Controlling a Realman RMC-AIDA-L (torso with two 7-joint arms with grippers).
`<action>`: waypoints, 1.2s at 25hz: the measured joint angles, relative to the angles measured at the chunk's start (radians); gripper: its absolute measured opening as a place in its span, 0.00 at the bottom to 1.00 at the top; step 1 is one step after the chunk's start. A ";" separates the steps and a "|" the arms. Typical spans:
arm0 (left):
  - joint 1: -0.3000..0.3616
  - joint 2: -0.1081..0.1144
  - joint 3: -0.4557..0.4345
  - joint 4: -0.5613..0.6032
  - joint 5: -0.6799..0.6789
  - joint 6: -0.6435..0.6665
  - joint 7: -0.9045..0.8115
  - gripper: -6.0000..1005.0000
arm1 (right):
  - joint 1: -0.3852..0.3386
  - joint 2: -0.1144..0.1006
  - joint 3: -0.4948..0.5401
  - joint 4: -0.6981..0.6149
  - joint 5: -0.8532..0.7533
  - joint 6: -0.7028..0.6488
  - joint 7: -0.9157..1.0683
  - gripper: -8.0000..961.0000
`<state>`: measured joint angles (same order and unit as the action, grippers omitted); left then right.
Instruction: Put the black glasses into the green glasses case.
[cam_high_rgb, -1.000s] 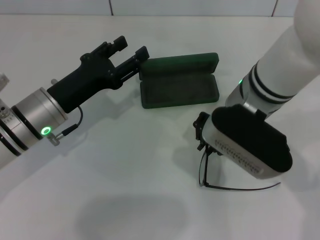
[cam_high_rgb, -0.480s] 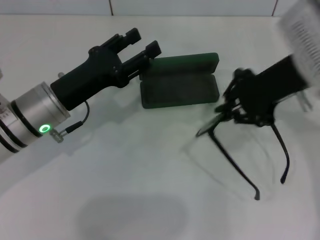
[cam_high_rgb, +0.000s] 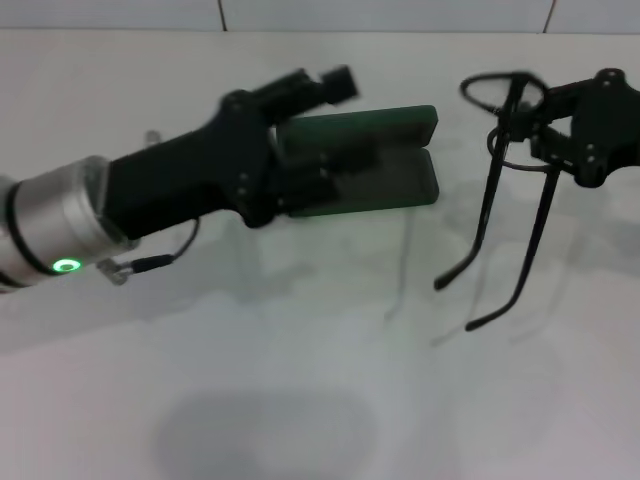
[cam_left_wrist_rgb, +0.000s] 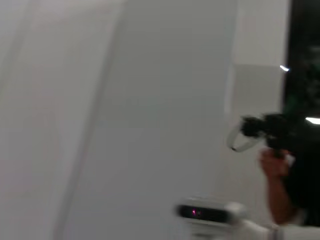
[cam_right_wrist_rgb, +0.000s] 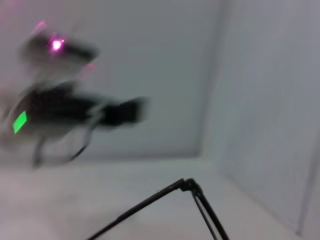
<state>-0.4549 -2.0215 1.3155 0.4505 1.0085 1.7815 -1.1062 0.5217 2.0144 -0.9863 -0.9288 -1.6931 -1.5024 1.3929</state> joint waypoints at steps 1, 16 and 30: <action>-0.025 0.000 0.000 0.000 0.033 0.003 -0.014 0.72 | 0.010 0.000 0.023 0.055 0.010 0.009 0.016 0.12; -0.267 -0.013 -0.002 -0.004 0.236 -0.178 -0.267 0.72 | 0.126 -0.002 0.079 0.365 0.013 0.034 0.126 0.12; -0.294 -0.012 -0.006 0.003 0.269 -0.249 -0.309 0.72 | 0.134 -0.010 0.059 0.376 0.011 -0.012 0.164 0.12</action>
<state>-0.7485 -2.0339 1.3098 0.4540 1.2773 1.5320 -1.4154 0.6557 2.0040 -0.9269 -0.5529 -1.6825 -1.5141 1.5565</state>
